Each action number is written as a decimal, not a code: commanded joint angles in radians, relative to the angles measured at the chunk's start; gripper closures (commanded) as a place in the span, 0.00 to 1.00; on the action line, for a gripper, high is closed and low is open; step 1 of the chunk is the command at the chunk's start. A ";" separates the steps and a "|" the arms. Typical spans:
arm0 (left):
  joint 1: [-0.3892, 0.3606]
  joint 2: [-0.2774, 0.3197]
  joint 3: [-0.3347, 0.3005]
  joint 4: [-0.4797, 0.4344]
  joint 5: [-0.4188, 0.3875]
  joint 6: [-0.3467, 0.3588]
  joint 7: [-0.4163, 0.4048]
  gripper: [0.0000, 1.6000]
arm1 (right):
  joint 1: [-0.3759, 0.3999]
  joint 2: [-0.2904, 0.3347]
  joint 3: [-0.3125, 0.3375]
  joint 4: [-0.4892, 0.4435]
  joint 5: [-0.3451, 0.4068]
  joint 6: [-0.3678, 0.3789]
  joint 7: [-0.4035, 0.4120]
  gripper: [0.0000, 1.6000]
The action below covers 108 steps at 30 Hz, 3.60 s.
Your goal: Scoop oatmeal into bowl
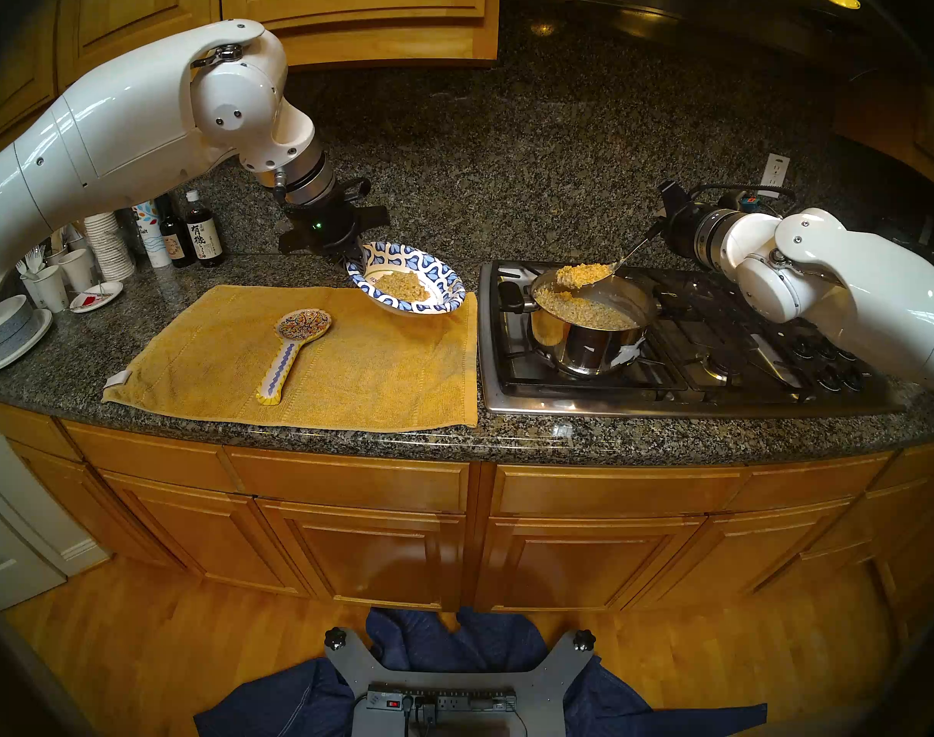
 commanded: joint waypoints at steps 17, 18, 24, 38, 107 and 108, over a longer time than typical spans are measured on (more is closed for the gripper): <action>0.004 -0.077 -0.101 0.063 0.002 -0.011 0.014 1.00 | 0.040 -0.017 0.033 0.000 -0.010 -0.016 0.024 1.00; 0.008 -0.081 -0.103 0.065 0.002 -0.010 0.013 1.00 | 0.040 -0.017 0.033 0.000 -0.010 -0.016 0.024 1.00; 0.030 -0.100 -0.129 0.077 0.002 -0.010 0.008 1.00 | 0.043 -0.015 0.033 -0.002 -0.011 -0.017 0.020 1.00; 0.091 -0.143 -0.182 0.108 0.002 -0.009 0.007 1.00 | 0.047 -0.007 0.034 -0.004 -0.011 -0.017 0.015 1.00; 0.215 -0.137 -0.301 0.135 0.002 0.022 0.001 1.00 | 0.109 -0.043 0.092 -0.161 0.030 -0.019 -0.040 1.00; 0.216 -0.137 -0.302 0.135 0.002 0.022 0.002 1.00 | 0.109 -0.048 0.093 -0.163 0.031 -0.021 -0.041 1.00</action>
